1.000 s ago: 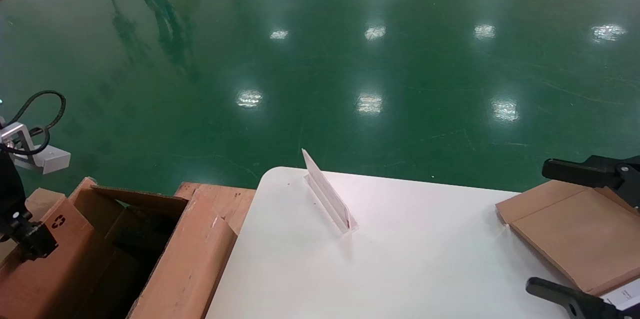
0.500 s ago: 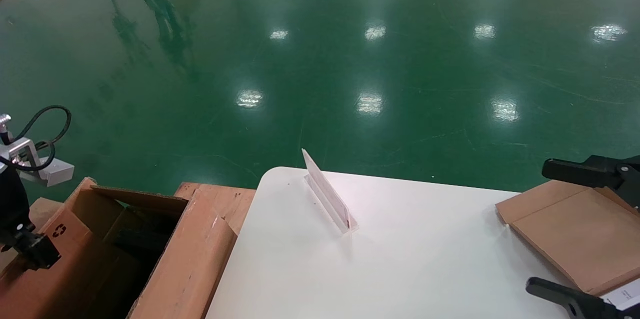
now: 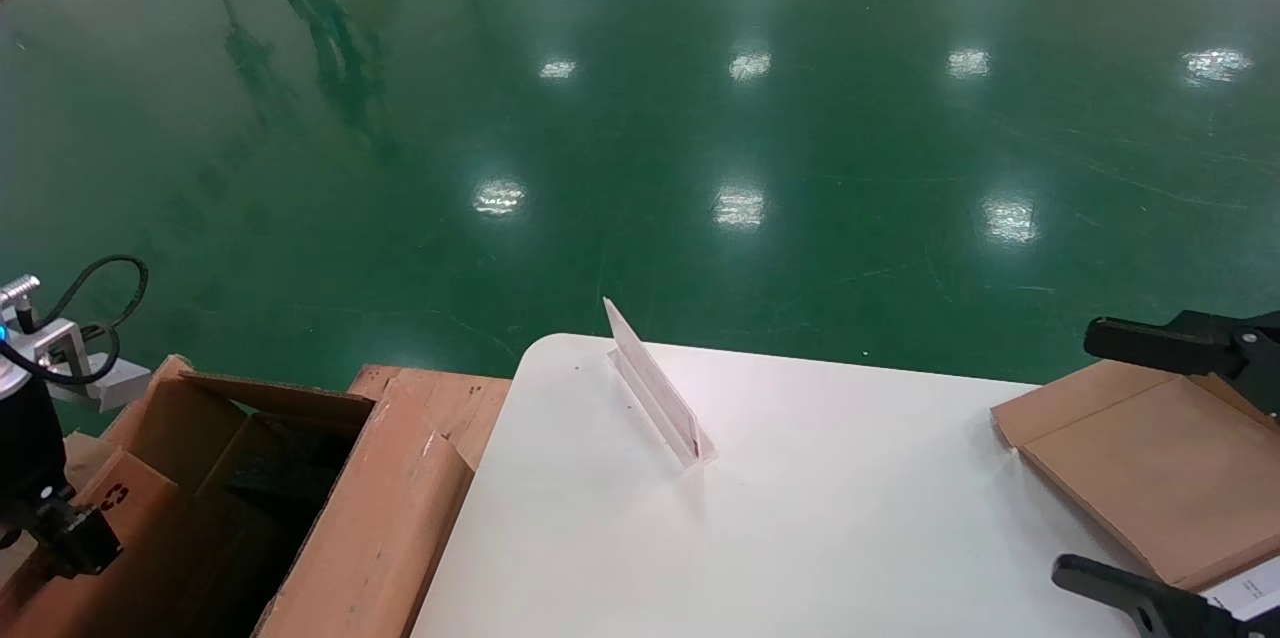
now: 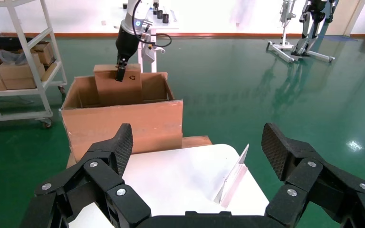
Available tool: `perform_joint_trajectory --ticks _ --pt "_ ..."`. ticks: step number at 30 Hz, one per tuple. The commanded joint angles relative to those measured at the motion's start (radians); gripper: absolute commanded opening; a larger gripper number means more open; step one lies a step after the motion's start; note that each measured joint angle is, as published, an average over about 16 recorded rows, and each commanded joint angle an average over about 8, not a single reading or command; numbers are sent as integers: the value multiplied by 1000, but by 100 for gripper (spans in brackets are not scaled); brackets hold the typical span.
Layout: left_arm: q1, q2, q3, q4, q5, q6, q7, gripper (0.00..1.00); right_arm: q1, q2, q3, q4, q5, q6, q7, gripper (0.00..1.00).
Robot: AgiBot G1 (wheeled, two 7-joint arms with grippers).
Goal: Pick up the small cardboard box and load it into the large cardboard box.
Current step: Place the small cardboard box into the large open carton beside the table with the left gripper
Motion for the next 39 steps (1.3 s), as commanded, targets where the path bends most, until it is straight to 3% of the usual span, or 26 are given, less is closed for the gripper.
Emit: perform_joint_trajectory --ticks 1,5,6,39 --pt "16 -1 -2 6 -3 -5 -4 49 0 0 0 0 0 0 0 100" --pt "35 0 -7 16 -9 -9 -9 98 0 0 0 0 0 0 0 100" --pt "38 0 -8 18 -11 -9 -10 100 0 0 0 0 0 0 0 100" --pt "64 2 -15 32 -19 -16 -16 100 0 0 0 0 0 0 0 100"
